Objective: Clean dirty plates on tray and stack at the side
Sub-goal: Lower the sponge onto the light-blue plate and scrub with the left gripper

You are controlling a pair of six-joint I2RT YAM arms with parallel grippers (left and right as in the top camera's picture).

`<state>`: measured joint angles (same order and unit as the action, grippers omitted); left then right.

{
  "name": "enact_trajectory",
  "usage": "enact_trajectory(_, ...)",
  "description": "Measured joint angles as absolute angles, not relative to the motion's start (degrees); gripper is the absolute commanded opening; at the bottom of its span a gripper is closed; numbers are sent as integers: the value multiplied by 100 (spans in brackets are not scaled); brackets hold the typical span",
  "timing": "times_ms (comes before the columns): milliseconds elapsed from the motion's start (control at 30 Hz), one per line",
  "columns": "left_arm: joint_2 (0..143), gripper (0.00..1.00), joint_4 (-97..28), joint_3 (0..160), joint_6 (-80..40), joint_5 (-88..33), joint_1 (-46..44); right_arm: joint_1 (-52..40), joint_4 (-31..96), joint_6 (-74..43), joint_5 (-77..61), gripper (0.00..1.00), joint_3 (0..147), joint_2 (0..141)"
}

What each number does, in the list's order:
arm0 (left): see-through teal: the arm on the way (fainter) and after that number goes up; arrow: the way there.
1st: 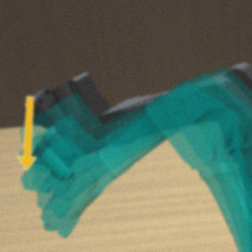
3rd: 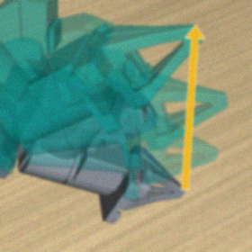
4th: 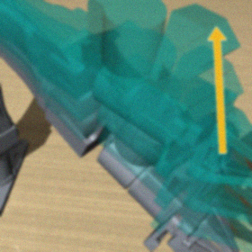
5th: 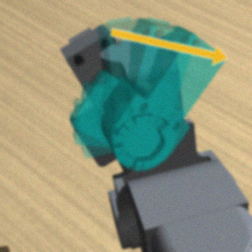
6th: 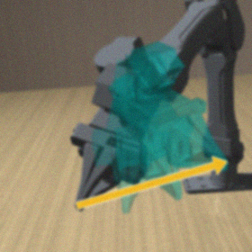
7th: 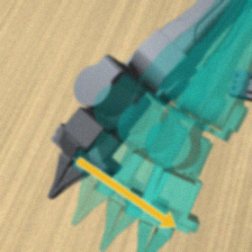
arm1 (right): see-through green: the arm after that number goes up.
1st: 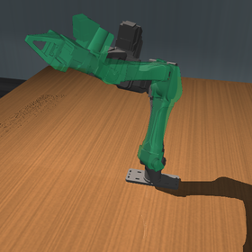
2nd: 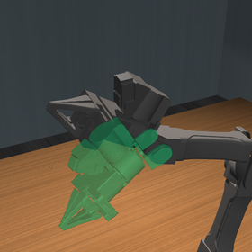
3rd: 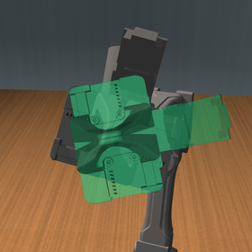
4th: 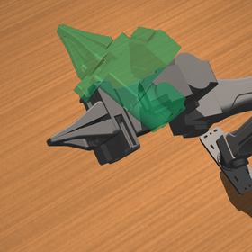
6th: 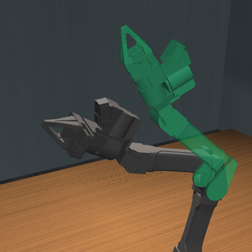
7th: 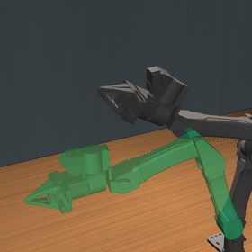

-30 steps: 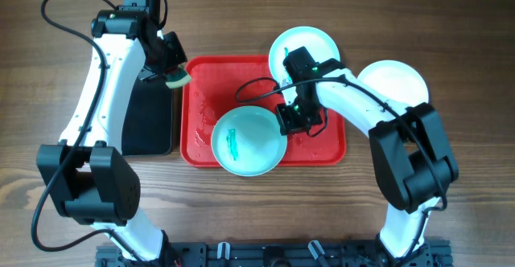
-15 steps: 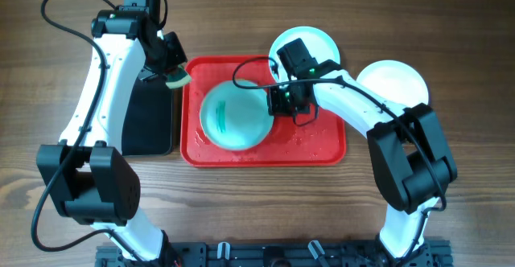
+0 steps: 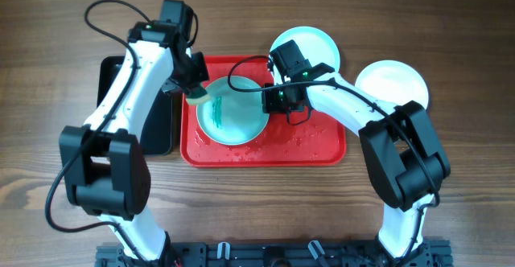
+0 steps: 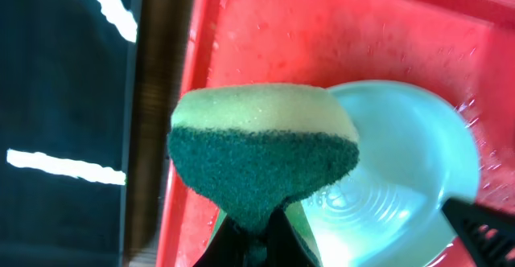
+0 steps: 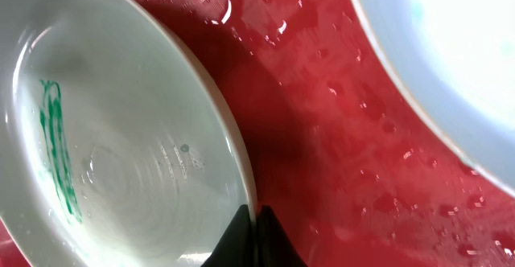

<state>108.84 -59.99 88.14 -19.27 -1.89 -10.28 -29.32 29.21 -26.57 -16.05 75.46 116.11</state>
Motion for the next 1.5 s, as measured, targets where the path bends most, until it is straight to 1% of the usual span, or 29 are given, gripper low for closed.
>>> enact_trajectory(300,10908,4,-5271,8158,-1514,-290,-1297,-2877,2657,-2661,-1925,4,7546,11767)
enact_trajectory(500,10910,4,-4539,7404,-1485,-290,-1304,-2867,2624,-2661,-1990,5,7546,11778)
enact_trajectory(667,10908,4,-3736,6845,-1267,-569,-1297,-2867,2624,-2661,-1994,4,7546,11778)
enact_trajectory(733,10873,4,-3634,6761,-1223,-661,-1278,-2867,2624,-2661,-1994,4,7546,11778)
enact_trajectory(767,10864,4,-3607,6737,-1146,-803,-1256,-2867,2622,-2661,-1994,4,7546,11778)
enact_trajectory(1000,10881,4,-3706,6576,-353,-2792,-1273,-2867,2613,-2661,-1994,4,7546,11778)
enact_trajectory(1067,10881,4,-3706,6563,-307,-2971,-1293,-2867,2613,-2661,-1999,4,7546,11778)
enact_trajectory(1133,10881,4,-3712,6560,-504,-2766,-1284,-2867,2613,-2659,-2012,4,7546,11778)
enact_trajectory(1367,10779,4,-4119,6639,-2005,-709,-1282,-2910,2574,-2679,-2143,4,7546,11808)
enact_trajectory(1500,10755,4,-3931,6639,-2270,51,-1282,-2910,2574,-2681,-2143,4,7546,11808)
